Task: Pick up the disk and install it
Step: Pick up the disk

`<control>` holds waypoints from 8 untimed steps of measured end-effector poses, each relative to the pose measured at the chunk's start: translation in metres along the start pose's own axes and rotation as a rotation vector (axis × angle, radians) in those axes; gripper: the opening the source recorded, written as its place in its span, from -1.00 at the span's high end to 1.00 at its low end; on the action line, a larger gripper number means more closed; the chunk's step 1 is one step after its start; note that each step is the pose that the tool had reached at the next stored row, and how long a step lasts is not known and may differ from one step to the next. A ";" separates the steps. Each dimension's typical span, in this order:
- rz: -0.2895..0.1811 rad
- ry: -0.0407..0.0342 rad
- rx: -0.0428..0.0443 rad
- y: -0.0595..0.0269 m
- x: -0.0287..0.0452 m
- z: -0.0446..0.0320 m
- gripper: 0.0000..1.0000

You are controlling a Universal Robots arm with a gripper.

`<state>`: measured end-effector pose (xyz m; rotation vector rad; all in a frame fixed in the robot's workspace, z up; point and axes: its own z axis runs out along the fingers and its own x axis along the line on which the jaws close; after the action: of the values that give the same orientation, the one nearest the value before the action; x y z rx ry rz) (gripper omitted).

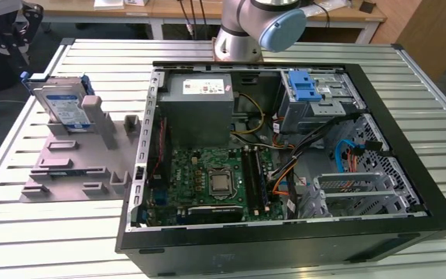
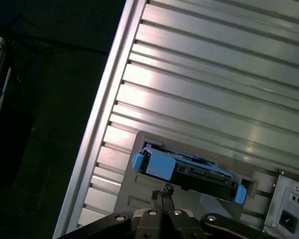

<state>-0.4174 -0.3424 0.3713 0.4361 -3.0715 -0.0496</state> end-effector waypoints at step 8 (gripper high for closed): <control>-0.067 0.0019 0.0068 0.0000 -0.0001 0.0012 0.79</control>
<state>-0.4174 -0.3424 0.3701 0.5389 -3.0554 -0.0408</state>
